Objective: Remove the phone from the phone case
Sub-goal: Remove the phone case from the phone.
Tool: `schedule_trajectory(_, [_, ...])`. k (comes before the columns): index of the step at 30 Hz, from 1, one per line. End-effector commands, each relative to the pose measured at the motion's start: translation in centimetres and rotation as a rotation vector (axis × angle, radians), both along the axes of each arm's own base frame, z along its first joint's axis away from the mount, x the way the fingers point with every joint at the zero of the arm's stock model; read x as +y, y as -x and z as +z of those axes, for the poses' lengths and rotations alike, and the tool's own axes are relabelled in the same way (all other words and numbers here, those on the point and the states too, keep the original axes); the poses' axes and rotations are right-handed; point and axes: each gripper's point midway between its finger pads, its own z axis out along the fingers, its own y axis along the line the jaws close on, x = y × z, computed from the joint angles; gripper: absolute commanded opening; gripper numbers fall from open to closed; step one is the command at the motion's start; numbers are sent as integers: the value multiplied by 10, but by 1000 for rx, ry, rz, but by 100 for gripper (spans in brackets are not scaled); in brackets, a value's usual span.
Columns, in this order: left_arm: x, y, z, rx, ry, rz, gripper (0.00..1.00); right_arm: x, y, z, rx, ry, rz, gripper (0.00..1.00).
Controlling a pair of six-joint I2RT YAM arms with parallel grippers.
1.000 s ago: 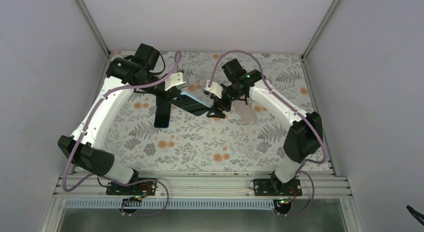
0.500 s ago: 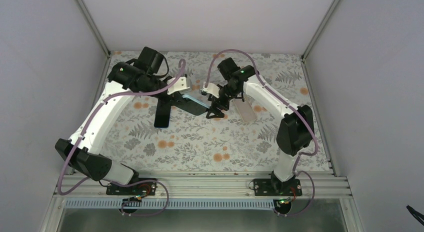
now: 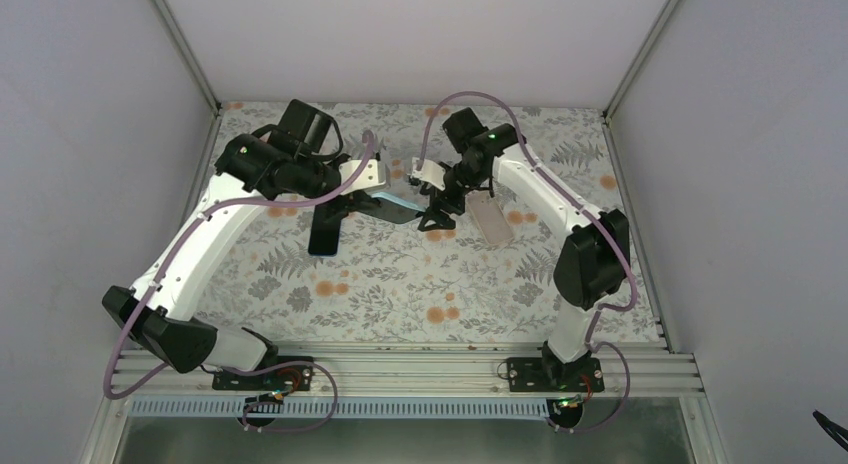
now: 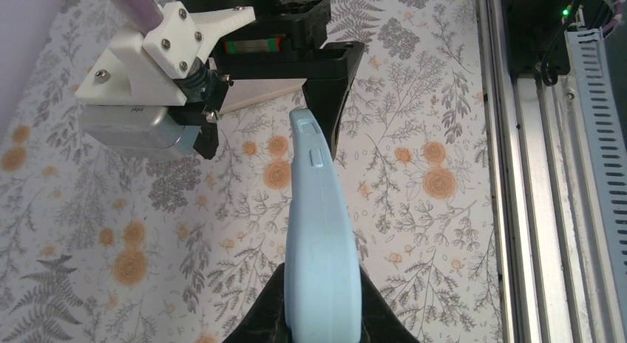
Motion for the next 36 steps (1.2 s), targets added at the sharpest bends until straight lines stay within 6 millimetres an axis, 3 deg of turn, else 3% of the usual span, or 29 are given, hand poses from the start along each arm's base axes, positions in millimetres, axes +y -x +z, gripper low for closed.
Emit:
schedule_trajectory(1, [-11,67,12,153,91,-171,2,-2,-51,14,-142,-48,-74,100])
schedule_trajectory(11, [-9,72,17,115,86,-175,2,-15,-69,11,-175,-30,-107,100])
schedule_trajectory(22, [-8,72,21,104,88,-170,2,-20,-86,21,-212,-62,-154,100])
schedule_trajectory(26, [-6,68,21,77,69,-158,2,-25,-68,22,-177,-52,-110,100])
schedule_trajectory(32, [-6,62,17,65,50,-156,2,-40,-16,28,-146,-76,-51,100])
schedule_trajectory(36, [-7,57,13,77,52,-159,2,-47,19,48,-156,-132,-26,100])
